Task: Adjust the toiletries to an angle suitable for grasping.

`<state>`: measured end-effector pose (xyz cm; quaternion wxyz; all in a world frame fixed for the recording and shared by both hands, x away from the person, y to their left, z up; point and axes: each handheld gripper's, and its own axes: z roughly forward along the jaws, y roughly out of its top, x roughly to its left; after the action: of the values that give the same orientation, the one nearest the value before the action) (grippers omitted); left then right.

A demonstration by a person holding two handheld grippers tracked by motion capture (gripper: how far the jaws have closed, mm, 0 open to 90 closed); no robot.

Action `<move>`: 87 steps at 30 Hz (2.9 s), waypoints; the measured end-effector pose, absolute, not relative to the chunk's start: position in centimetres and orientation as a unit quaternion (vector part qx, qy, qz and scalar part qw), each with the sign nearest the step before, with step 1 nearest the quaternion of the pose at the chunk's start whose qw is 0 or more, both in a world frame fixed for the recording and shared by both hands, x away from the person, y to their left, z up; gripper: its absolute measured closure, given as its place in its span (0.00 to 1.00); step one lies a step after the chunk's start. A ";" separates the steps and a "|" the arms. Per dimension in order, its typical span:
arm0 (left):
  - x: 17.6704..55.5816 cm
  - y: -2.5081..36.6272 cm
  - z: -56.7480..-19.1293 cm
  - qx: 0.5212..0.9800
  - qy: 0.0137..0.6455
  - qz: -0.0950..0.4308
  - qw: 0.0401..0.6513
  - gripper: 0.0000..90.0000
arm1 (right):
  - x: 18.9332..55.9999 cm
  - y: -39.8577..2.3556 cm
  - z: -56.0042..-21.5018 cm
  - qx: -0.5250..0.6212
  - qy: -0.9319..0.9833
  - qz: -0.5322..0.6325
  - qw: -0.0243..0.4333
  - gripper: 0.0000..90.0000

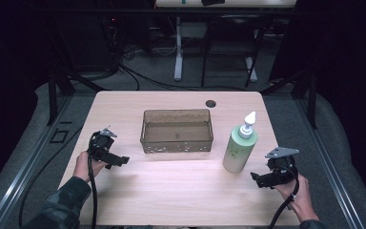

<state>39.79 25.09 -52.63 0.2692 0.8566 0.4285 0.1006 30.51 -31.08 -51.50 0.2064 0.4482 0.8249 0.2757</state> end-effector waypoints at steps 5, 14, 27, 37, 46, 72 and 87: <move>39.9 25.0 -52.7 0.859 0.426 0.100 0.266 0.00 | 30.6 -30.7 -50.5 0.438 0.821 0.301 0.210 0.00; 39.9 24.7 -52.8 0.861 0.423 0.101 0.264 0.00 | 31.5 -28.9 -48.3 0.413 0.814 0.348 0.214 0.00; 39.9 24.7 -52.7 0.861 0.421 0.101 0.266 0.00 | 33.2 -27.6 -46.2 0.400 0.793 0.397 0.231 0.03; 39.9 24.6 -52.7 0.863 0.419 0.101 0.265 0.00 | 33.1 -27.3 -46.0 0.396 0.788 0.410 0.234 0.15; 39.9 24.7 -52.5 0.862 0.419 0.103 0.268 0.00 | 33.0 -27.1 -46.0 0.403 0.783 0.409 0.238 0.15; 39.9 24.7 -52.5 0.863 0.418 0.102 0.264 0.00 | 32.3 -25.6 -46.0 0.418 0.776 0.403 0.245 0.15; 39.8 24.6 -52.4 0.864 0.415 0.101 0.265 0.00 | 32.1 -25.8 -46.1 0.426 0.768 0.415 0.238 0.20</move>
<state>39.79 24.65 -52.37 0.2652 0.8645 0.4148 0.1012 32.14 -25.82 -46.12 0.2385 0.4258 0.7678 0.4150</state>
